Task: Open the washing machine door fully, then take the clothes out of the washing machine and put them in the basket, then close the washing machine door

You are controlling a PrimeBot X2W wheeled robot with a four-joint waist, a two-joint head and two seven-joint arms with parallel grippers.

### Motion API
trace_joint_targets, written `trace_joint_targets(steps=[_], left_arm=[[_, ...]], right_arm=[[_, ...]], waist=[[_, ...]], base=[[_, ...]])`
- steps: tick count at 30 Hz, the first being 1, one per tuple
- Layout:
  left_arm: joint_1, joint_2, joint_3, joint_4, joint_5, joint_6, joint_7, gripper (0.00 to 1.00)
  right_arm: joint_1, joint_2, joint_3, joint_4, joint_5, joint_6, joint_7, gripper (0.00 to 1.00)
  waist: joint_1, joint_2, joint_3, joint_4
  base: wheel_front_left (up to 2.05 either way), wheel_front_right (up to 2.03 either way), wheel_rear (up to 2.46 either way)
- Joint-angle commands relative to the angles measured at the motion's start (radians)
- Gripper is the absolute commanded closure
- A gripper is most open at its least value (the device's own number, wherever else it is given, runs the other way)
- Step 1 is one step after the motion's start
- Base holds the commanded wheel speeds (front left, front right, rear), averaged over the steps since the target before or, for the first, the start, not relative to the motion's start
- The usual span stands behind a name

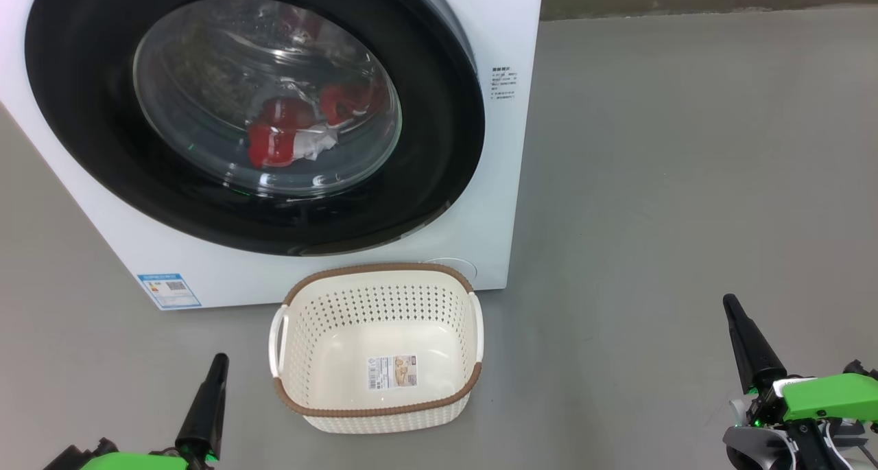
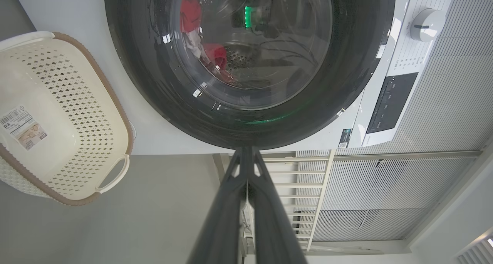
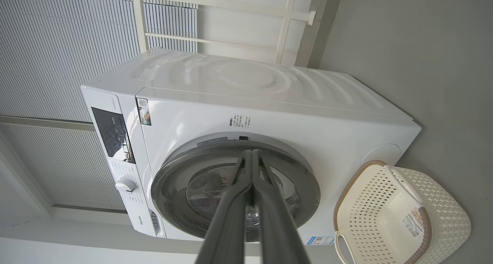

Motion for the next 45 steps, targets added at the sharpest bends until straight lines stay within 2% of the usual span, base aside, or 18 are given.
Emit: trace_joint_targets(steps=[1, 4, 5, 6, 7, 8, 9, 16, 20, 26, 45], left_arm=[[-0.041, 0.018, 0.033, -0.021, -0.007, -0.007, 0.006, 1.0], [-0.041, 0.018, 0.033, -0.021, -0.007, -0.007, 0.006, 1.0], [0.0, 0.0, 0.0, 0.0, 0.0, 0.0, 0.0, 0.0], [0.003, -0.002, -0.002, 0.008, 0.0, 0.0, 0.0, 0.0], [0.008, -0.006, -0.003, 0.019, 0.0, 0.001, -0.001, 1.0], [0.016, -0.011, -0.005, 0.032, 0.0, 0.001, -0.001, 1.0], [0.027, -0.016, -0.007, 0.044, 0.0, 0.001, -0.001, 0.0], [0.015, -0.015, -0.021, 0.047, 0.006, 0.001, -0.011, 0.0], [0.007, -0.01, -0.032, 0.048, 0.02, 0.0, -0.024, 0.0], [-0.011, 0.002, -0.055, 0.051, 0.063, 0.0, -0.049, 0.0], [-0.05, 0.002, -0.061, 0.038, 0.328, 0.007, -0.103, 0.0]], right_arm=[[-0.042, -0.008, 0.019, -0.025, -0.001, -0.001, 0.006, 1.0], [-0.042, -0.008, 0.019, -0.025, -0.001, -0.001, 0.006, 1.0], [0.0, 0.0, 0.0, 0.0, 0.0, 0.0, 0.0, 0.0], [0.003, 0.002, 0.002, 0.009, 0.0, 0.0, -0.001, 0.0], [0.009, 0.006, 0.003, 0.022, 0.0, 0.0, -0.002, 1.0], [0.019, 0.011, 0.005, 0.034, 0.0, 0.0, -0.002, 1.0], [0.03, 0.016, 0.007, 0.049, 0.0, 0.0, -0.002, 0.0], [0.017, 0.016, 0.032, 0.053, -0.009, 0.0, -0.021, 0.0], [0.006, 0.015, 0.047, 0.057, -0.029, 0.0, -0.033, 0.0], [-0.01, 0.014, 0.059, 0.062, -0.078, 0.0, -0.051, 0.0], [-0.063, 0.01, 0.099, 0.079, -0.291, 0.0, -0.104, 0.0]], waist=[[0.0, 0.0, 0.0, 0.0], [0.0, 0.0, 0.0, 0.0], [0.0, 0.0, 0.0, 0.0], [0.0, 0.0, 0.0, 0.0], [0.0, 0.0, 0.0, 0.0], [0.0, 0.0, 0.0, 0.0], [0.0, 0.0, 0.0, 0.0], [0.0023, 0.0, -0.001, 0.0], [0.0002, 0.0, 0.002, 0.0], [0.0, 0.0, 0.004, 0.0], [0.0, 0.0, 0.009, 0.001]], base=[[0.0, 0.0, 0.0], [0.0, 0.0, 0.0], [0.0, 0.0, 0.0], [0.0, 0.0, 0.0], [0.0, 0.0, 0.0], [0.0, 0.0, 0.0], [0.0, 0.0, 0.0], [0.0, 0.0, 0.0], [0.0, 0.0, 0.0], [0.0, 0.0, 0.0], [0.0, 0.0, 0.0]])
